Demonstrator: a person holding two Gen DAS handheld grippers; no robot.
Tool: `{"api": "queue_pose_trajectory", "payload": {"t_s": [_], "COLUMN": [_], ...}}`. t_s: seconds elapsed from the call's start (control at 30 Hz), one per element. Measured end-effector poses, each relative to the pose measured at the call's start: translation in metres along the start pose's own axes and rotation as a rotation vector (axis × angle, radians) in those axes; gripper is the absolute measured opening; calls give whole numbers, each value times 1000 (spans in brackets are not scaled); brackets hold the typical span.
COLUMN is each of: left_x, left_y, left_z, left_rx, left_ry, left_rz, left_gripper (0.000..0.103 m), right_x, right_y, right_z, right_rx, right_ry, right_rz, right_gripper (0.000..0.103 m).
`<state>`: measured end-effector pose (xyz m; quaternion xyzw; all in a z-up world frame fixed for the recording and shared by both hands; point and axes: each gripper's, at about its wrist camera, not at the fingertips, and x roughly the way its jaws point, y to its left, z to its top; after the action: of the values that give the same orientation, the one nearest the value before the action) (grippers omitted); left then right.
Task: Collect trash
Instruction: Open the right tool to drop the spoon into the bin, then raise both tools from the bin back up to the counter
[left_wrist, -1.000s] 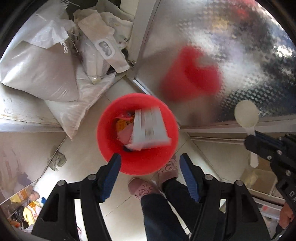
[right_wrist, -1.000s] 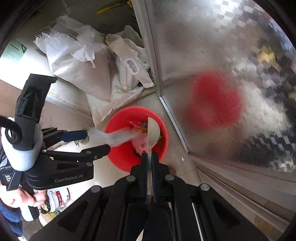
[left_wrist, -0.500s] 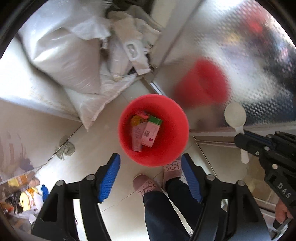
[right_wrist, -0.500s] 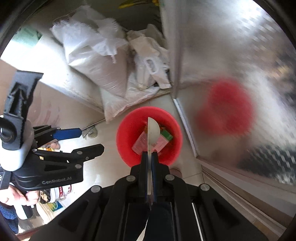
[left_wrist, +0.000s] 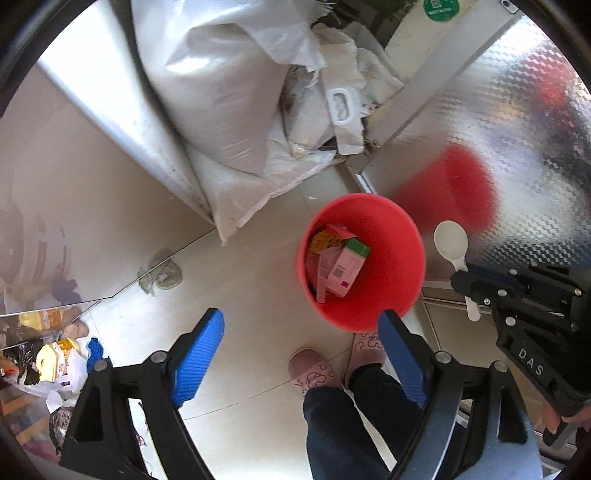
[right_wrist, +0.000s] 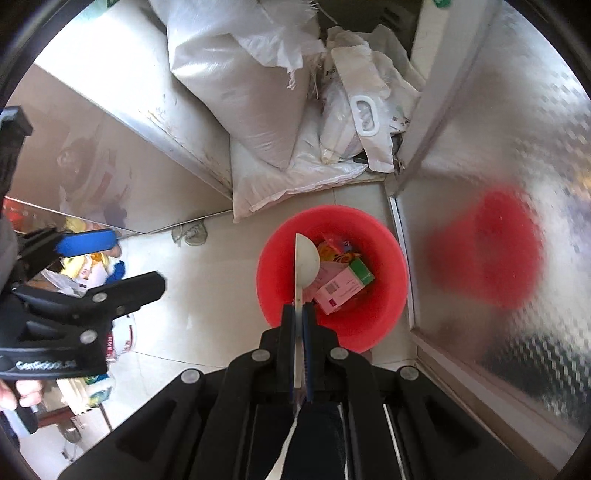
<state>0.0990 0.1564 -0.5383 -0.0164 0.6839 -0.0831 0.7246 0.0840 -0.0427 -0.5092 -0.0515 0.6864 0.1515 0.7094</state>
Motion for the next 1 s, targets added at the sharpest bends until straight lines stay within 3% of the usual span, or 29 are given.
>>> {"api": "queue_pose_trajectory", "payload": {"t_s": [0.07, 0.1, 0.17, 0.37, 0.53, 0.87, 1.0], "left_x": [-1, -2, -5, -19, -55, -204, -263], "left_y": [4, 6, 7, 3, -3, -29, -43], "left_z": [-2, -3, -4, -5, -7, -4, 0], "left_rx": [-10, -18, -12, 24, 15, 5, 19], "left_ry": [3, 4, -3, -20, -53, -171, -233], "left_rz": [-2, -17, -24, 29, 40, 36, 30], "left_gripper": [84, 85, 86, 86, 86, 86, 86], "right_x": [2, 2, -3, -14, -52, -196, -261], "right_y": [5, 5, 6, 9, 16, 37, 41], "right_z": [0, 0, -1, -1, -2, -1, -1], "right_rx": [-27, -36, -50, -44, -6, 26, 28], "right_ry": [-1, -6, -21, -17, -65, -188, -276], "right_rz": [-23, -28, -18, -69, -115, -168, -209], "right_gripper": [19, 41, 59, 62, 68, 84, 96]}}
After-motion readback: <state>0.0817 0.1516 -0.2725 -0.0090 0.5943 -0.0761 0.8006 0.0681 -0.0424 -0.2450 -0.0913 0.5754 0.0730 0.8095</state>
